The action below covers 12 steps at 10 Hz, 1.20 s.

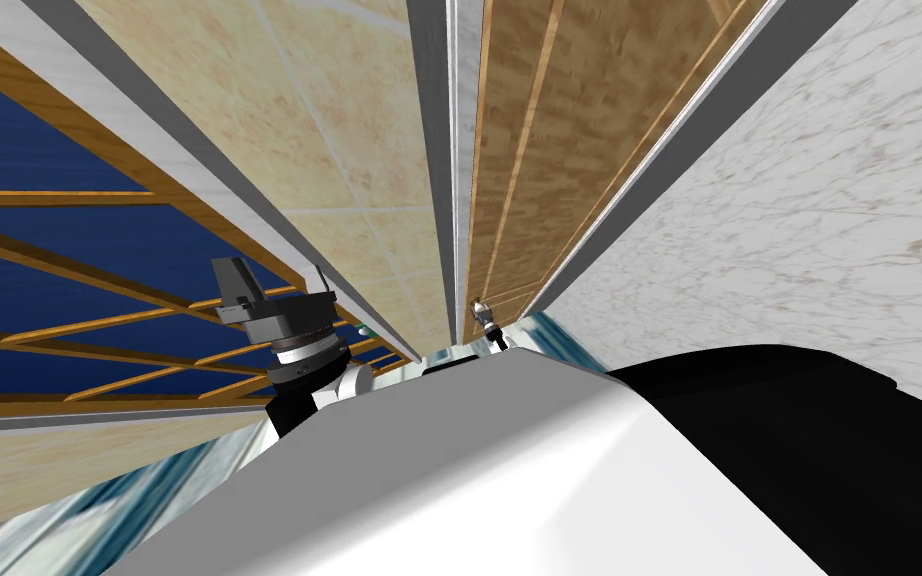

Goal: Pull the door open

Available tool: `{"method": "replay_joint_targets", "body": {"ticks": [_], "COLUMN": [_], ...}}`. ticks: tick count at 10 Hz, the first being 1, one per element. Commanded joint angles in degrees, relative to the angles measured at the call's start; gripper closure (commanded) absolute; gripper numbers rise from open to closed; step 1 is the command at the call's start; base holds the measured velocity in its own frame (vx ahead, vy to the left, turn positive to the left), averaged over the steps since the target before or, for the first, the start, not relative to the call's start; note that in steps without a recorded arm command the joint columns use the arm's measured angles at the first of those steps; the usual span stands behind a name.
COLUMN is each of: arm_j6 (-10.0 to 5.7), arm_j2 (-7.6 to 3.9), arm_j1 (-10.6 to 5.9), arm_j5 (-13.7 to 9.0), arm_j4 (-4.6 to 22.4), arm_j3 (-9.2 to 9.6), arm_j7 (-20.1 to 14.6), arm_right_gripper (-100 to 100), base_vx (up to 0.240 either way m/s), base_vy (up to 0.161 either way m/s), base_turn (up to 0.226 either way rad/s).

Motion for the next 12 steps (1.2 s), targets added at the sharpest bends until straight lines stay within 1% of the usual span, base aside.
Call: {"method": "replay_joint_targets", "body": {"ticks": [1,2,7,10,12], "arm_j6": [0.0,0.0,0.0,0.04,0.01], "arm_j2": [0.0,0.0,0.0,-0.85,-1.15], "arm_j1": [0.0,0.0,0.0,0.22,0.26], "arm_j5": [0.0,0.0,0.0,-1.4,-2.0], "arm_j4": [0.0,0.0,0.0,0.6,0.8], "arm_j3": [0.0,0.0,0.0,0.13,0.23], "arm_j7": [0.0,0.0,0.0,-4.3,-6.3], "arm_right_gripper": [-100,100,100,100,100], "base_vx": [0.057,-0.006,-0.009,-0.036,-0.049], "base_vy": [0.001,-0.001,-0.001,-0.004,0.003], "base_turn": [0.011,-0.011,0.001,0.053,0.041]}}
